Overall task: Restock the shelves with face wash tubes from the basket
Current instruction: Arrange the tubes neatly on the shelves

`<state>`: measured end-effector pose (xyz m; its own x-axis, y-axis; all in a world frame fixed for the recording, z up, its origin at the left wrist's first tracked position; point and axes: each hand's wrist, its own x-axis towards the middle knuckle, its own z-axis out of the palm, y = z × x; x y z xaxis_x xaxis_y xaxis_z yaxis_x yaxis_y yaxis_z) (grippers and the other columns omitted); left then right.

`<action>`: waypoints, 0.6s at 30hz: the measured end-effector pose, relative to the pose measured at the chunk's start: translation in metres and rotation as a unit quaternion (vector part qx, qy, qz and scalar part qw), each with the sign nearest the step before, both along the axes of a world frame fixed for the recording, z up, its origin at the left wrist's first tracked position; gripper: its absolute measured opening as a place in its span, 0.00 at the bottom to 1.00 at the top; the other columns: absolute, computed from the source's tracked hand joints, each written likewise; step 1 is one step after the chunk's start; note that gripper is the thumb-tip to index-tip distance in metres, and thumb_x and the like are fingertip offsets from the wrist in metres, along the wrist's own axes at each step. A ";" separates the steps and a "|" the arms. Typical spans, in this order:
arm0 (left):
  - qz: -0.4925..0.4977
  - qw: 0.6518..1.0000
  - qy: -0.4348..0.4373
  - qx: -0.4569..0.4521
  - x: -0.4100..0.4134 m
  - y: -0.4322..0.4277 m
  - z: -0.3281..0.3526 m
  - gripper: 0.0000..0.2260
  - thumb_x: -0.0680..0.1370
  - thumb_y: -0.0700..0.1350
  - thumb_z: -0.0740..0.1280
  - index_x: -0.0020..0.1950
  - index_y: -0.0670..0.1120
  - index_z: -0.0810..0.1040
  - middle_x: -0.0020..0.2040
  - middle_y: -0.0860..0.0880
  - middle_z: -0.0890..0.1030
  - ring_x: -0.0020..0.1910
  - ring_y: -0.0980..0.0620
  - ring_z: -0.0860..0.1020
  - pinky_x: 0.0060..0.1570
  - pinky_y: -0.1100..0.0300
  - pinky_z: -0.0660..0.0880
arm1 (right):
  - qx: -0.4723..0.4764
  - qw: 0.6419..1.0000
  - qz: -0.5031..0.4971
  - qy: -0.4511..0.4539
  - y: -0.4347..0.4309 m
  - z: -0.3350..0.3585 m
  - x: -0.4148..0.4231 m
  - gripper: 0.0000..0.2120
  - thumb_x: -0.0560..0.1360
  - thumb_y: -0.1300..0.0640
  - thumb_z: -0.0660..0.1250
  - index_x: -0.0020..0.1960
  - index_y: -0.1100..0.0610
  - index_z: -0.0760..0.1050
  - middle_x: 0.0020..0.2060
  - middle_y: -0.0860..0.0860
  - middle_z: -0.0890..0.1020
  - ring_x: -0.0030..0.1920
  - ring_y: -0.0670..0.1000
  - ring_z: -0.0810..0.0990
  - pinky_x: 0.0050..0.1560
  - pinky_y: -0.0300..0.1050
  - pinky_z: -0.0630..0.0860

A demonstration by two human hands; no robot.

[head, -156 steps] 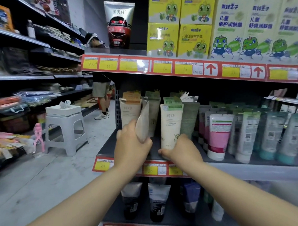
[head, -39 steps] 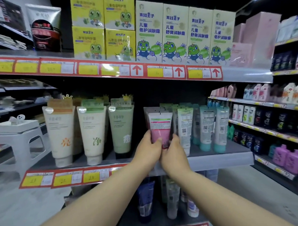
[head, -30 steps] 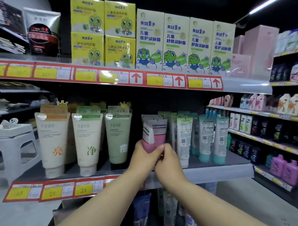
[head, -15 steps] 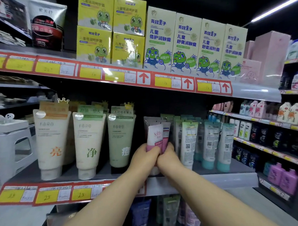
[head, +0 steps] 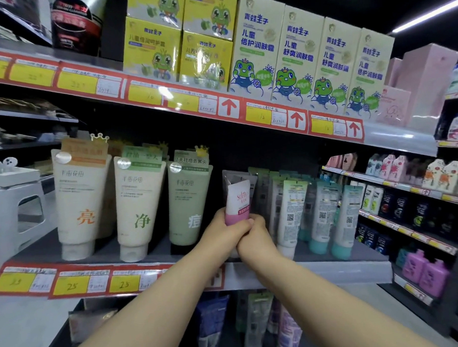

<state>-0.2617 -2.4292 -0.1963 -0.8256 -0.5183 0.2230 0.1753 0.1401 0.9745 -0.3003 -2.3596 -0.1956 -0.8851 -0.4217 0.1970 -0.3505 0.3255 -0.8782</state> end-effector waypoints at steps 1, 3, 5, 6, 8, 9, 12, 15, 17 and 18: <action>-0.003 1.000 0.004 0.008 0.000 -0.001 0.000 0.36 0.57 0.56 0.70 0.64 0.49 0.73 0.55 0.47 0.82 0.54 0.50 0.81 0.57 0.51 0.77 | 0.003 1.000 0.004 0.007 0.000 -0.001 0.001 0.27 0.75 0.51 0.62 0.71 0.52 0.57 0.64 0.54 0.73 0.62 0.54 0.74 0.64 0.53 0.72; -0.008 0.999 0.021 0.031 -0.001 -0.003 -0.002 0.37 0.56 0.55 0.71 0.65 0.49 0.72 0.55 0.47 0.82 0.53 0.50 0.81 0.58 0.50 0.77 | 0.012 1.000 0.017 0.018 0.001 0.000 -0.001 0.33 0.74 0.53 0.62 0.75 0.49 0.51 0.69 0.53 0.67 0.67 0.55 0.69 0.68 0.53 0.68; -0.010 0.998 0.025 0.060 0.001 -0.004 -0.002 0.35 0.59 0.52 0.72 0.65 0.48 0.72 0.55 0.47 0.82 0.53 0.50 0.81 0.58 0.52 0.77 | 0.030 0.999 0.028 0.022 0.003 0.002 -0.002 0.33 0.75 0.57 0.61 0.76 0.46 0.50 0.68 0.52 0.63 0.68 0.55 0.67 0.69 0.52 0.67; -0.013 0.997 0.027 0.071 0.001 -0.005 -0.001 0.32 0.62 0.50 0.72 0.65 0.47 0.72 0.54 0.46 0.82 0.53 0.50 0.81 0.57 0.54 0.77 | 0.038 0.999 0.030 0.023 0.004 0.002 -0.003 0.32 0.75 0.59 0.60 0.75 0.45 0.52 0.67 0.52 0.63 0.67 0.55 0.67 0.68 0.52 0.68; -0.022 0.996 0.031 0.082 0.002 -0.006 -0.001 0.24 0.68 0.46 0.72 0.63 0.47 0.73 0.53 0.46 0.83 0.51 0.50 0.82 0.54 0.56 0.77 | 0.039 0.999 0.020 0.030 0.005 0.002 -0.002 0.30 0.74 0.61 0.59 0.73 0.46 0.56 0.65 0.53 0.64 0.66 0.56 0.67 0.67 0.52 0.70; -0.026 0.996 0.030 0.083 0.001 -0.008 -0.002 0.23 0.69 0.46 0.72 0.63 0.47 0.73 0.53 0.46 0.83 0.51 0.50 0.82 0.54 0.56 0.77 | 0.036 0.999 0.015 0.034 0.005 0.001 -0.001 0.29 0.73 0.62 0.60 0.71 0.48 0.57 0.64 0.53 0.64 0.66 0.56 0.67 0.66 0.52 0.70; -0.043 0.996 0.025 0.069 -0.003 -0.009 -0.002 0.26 0.67 0.47 0.72 0.64 0.47 0.74 0.54 0.46 0.83 0.52 0.50 0.82 0.56 0.56 0.77 | 0.031 0.999 0.002 0.041 0.005 0.000 0.001 0.29 0.71 0.64 0.61 0.70 0.51 0.58 0.65 0.54 0.64 0.67 0.55 0.66 0.68 0.52 0.67; -0.041 0.998 0.014 0.037 -0.006 -0.009 -0.003 0.28 0.63 0.53 0.73 0.62 0.51 0.76 0.56 0.46 0.82 0.54 0.50 0.81 0.59 0.52 0.76 | 0.040 0.996 -0.011 0.073 0.003 -0.004 0.006 0.30 0.70 0.62 0.64 0.69 0.53 0.58 0.64 0.54 0.64 0.67 0.55 0.66 0.69 0.49 0.66; -0.032 0.999 0.010 0.041 -0.009 -0.012 -0.005 0.30 0.59 0.57 0.72 0.60 0.54 0.77 0.56 0.46 0.81 0.55 0.50 0.81 0.61 0.51 0.75 | 0.040 0.996 -0.013 0.081 0.003 -0.005 0.008 0.30 0.70 0.61 0.65 0.69 0.53 0.59 0.64 0.54 0.64 0.67 0.55 0.66 0.69 0.48 0.65; -0.035 0.998 0.011 0.042 -0.009 -0.012 -0.005 0.30 0.59 0.57 0.72 0.60 0.54 0.77 0.56 0.47 0.82 0.55 0.50 0.81 0.60 0.50 0.75 | 0.037 0.996 -0.011 0.077 0.003 -0.005 0.009 0.31 0.70 0.61 0.65 0.70 0.53 0.59 0.63 0.54 0.64 0.66 0.55 0.66 0.69 0.48 0.65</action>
